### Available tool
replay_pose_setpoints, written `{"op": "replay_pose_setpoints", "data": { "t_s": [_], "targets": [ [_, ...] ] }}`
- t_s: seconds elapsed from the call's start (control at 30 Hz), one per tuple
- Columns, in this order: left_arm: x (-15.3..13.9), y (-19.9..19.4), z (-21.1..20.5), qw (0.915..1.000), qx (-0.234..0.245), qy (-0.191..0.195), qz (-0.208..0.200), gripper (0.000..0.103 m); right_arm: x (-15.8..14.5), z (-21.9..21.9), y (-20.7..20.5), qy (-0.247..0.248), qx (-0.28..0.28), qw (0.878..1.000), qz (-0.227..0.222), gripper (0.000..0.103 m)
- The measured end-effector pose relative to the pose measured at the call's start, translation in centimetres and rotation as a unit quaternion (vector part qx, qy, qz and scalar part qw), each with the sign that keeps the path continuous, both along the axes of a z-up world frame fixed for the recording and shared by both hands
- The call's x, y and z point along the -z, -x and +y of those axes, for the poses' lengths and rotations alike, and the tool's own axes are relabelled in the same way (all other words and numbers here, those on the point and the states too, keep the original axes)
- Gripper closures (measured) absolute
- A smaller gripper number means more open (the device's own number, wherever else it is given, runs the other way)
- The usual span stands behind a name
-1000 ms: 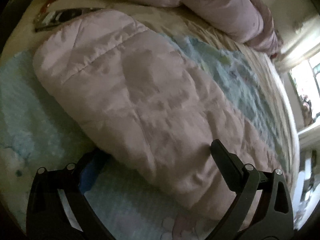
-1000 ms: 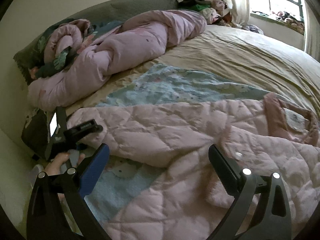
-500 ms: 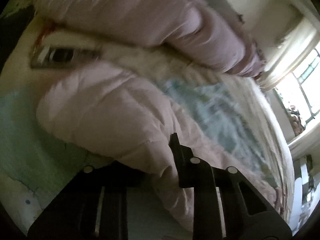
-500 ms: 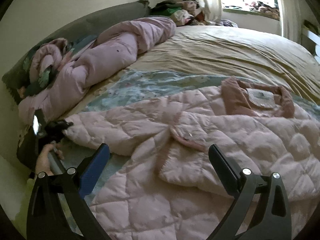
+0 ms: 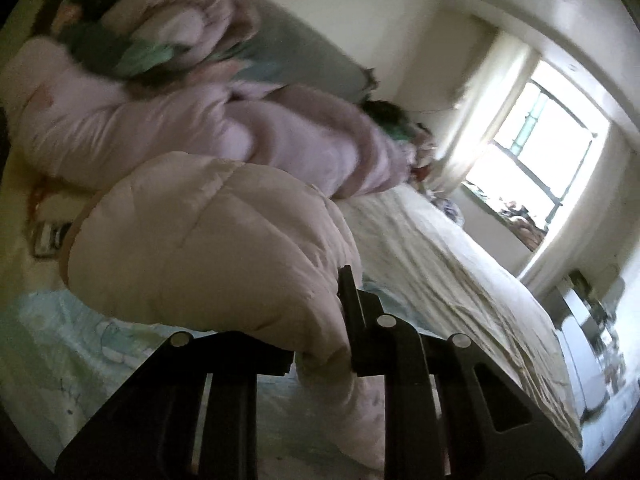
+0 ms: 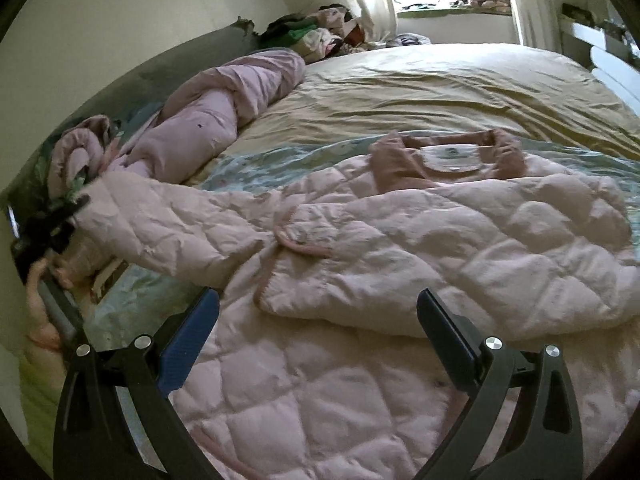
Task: Fold large clothes
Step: 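Grasp the other sleeve cuff with the left gripper and lift it, then carry the sleeve across the coat body and open the left gripper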
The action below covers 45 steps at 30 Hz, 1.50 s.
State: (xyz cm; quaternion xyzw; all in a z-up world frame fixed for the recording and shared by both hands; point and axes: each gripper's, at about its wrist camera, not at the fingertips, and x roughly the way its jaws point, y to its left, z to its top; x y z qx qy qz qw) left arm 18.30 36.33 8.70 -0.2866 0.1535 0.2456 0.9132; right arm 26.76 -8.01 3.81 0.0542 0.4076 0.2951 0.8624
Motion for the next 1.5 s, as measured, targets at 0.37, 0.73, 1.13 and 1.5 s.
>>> {"op": "replay_pose_setpoints", "data": {
  "t_s": [0.37,0.73,1.13,1.5],
  "targets": [
    [-3.9,-1.5,-9.3,0.9933,0.087,-0.076,-0.009,0.092,-0.5,-5.8,1.2,-0.024,0.047,0.999,0.006,0.004],
    [-5.1,-3.6,-16.1,0.9807,0.16,-0.112,-0.007,0.092,-1.1,-11.0,2.1,-0.049,0.089,0.995,0.008,0.004],
    [-3.3,-6.1,-24.7,0.9422,0.291,-0.166,0.008,0.092,-0.2,-17.1,1.8,-0.091,0.16,0.982,0.036,0.004],
    [3.9,-7.7,-35.5,0.851,0.434,-0.287,0.071,0.092,0.0,-22.5,2.3,-0.11,0.216,0.969,0.045,0.004]
  ]
}}
